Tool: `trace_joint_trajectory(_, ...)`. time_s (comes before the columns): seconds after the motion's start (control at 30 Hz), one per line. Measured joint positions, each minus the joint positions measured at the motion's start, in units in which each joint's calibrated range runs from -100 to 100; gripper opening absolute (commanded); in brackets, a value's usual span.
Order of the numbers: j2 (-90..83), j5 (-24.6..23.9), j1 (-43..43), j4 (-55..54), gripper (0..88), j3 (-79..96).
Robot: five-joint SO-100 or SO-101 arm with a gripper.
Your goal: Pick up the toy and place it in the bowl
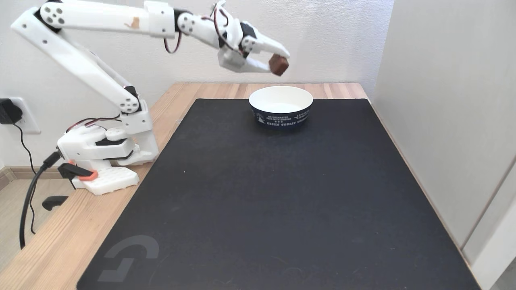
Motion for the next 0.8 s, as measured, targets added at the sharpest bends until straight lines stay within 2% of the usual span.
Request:
trace_joint_trajectory(0.13, 2.83, -0.93, -2.00, -7.68, 2.4, 6.24)
trace_joint_trajectory(0.43, 29.56, -0.98, -5.33, -9.12, 4.4, -8.97)
trace_joint_trajectory(0.5, 32.14, -0.98, -5.66, -9.12, 12.0, -12.00)
trace_joint_trajectory(0.53, 32.56, -0.98, -6.16, -9.12, 25.8, -12.66)
trace_joint_trajectory(0.63, 32.81, -0.98, -6.33, -9.12, 41.9, -13.51)
trace_joint_trajectory(0.8, 32.89, -0.98, -6.82, -7.26, 42.6, -14.74)
